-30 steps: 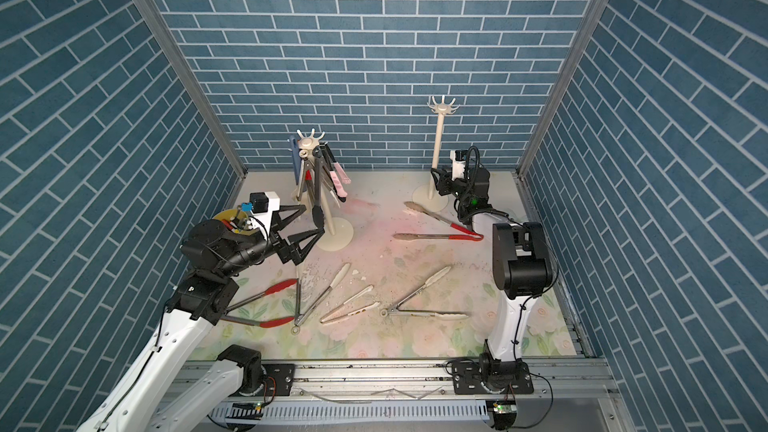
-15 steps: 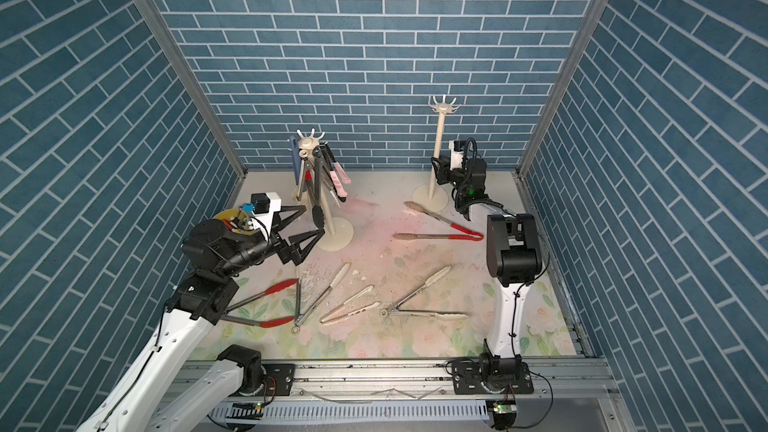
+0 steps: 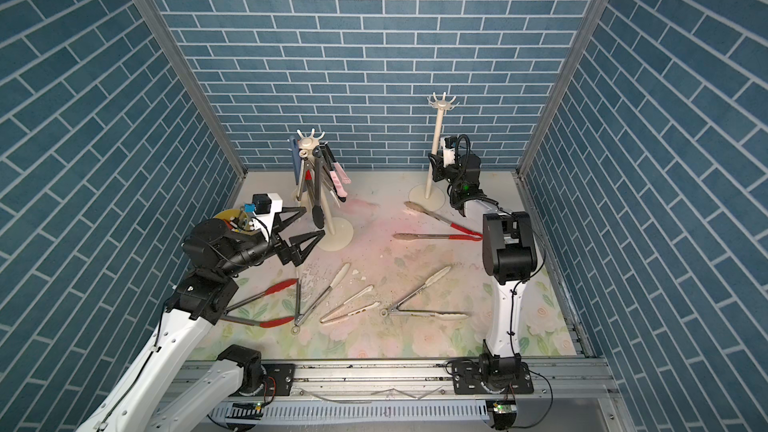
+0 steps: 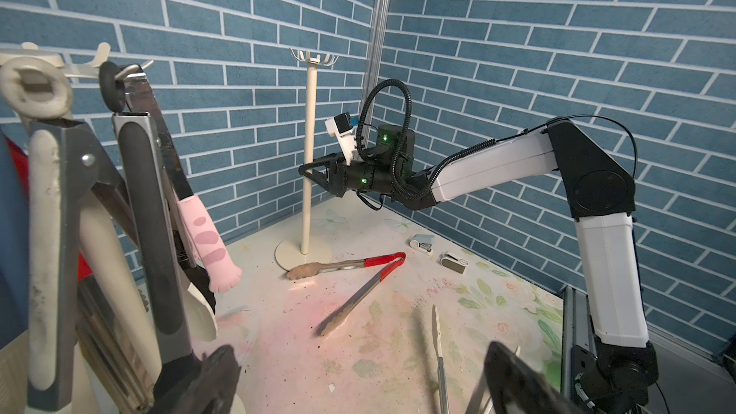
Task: Hang food tongs on kitchen utensil racks
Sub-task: Move the rack to the center of the board.
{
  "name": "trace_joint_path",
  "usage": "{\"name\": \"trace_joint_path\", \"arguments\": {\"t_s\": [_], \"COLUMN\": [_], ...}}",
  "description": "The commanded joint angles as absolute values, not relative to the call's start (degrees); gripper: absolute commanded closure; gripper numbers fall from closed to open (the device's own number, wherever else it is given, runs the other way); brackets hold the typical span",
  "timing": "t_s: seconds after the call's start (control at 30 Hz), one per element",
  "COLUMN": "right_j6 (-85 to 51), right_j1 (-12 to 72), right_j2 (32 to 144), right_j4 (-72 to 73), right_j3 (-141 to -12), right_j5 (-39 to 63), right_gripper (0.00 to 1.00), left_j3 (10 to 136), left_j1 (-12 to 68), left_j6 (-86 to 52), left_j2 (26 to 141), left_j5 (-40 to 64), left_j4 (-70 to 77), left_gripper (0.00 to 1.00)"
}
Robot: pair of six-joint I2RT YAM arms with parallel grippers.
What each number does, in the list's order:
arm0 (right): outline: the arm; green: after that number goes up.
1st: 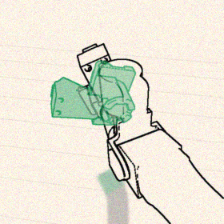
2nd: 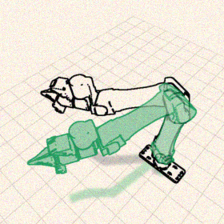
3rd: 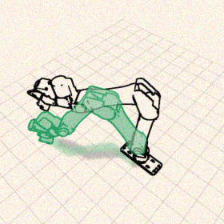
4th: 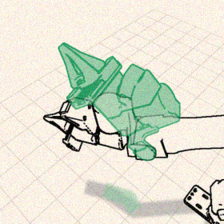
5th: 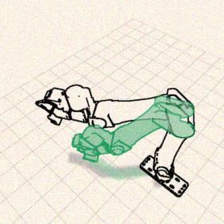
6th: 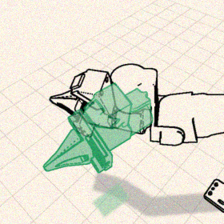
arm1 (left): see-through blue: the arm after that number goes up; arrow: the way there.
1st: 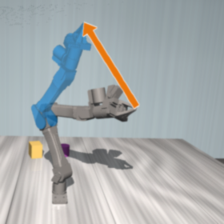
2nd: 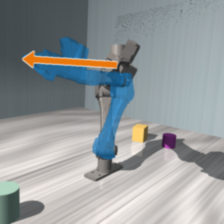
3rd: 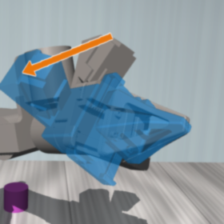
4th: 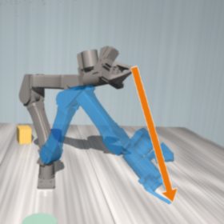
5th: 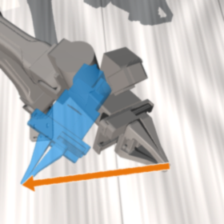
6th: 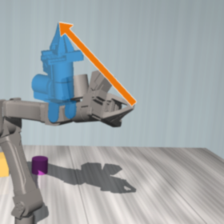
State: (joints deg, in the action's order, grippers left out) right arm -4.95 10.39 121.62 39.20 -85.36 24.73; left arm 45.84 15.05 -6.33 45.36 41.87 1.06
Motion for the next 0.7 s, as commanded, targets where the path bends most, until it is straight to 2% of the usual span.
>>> {"name": "trace_joint_path", "arguments": {"t_s": [0.0,0.67], "right_j6": [-3.74,-1.82], "right_j1": [12.0,15.56], "right_j2": [117.47,100.6], "right_j4": [35.56,31.73], "right_j3": [-83.53,-65.36], "right_j5": [25.14,30.85], "right_gripper": [0.99,1.0], "left_j3": [47.55,47.15], "left_j1": [15.29,15.29], "left_j6": [-5.36,-5.63], "left_j2": [45.02,44.69], "left_j5": [42.28,41.53], "left_j4": [0.9,1.41], "left_gripper": [0.03,0.03]}}
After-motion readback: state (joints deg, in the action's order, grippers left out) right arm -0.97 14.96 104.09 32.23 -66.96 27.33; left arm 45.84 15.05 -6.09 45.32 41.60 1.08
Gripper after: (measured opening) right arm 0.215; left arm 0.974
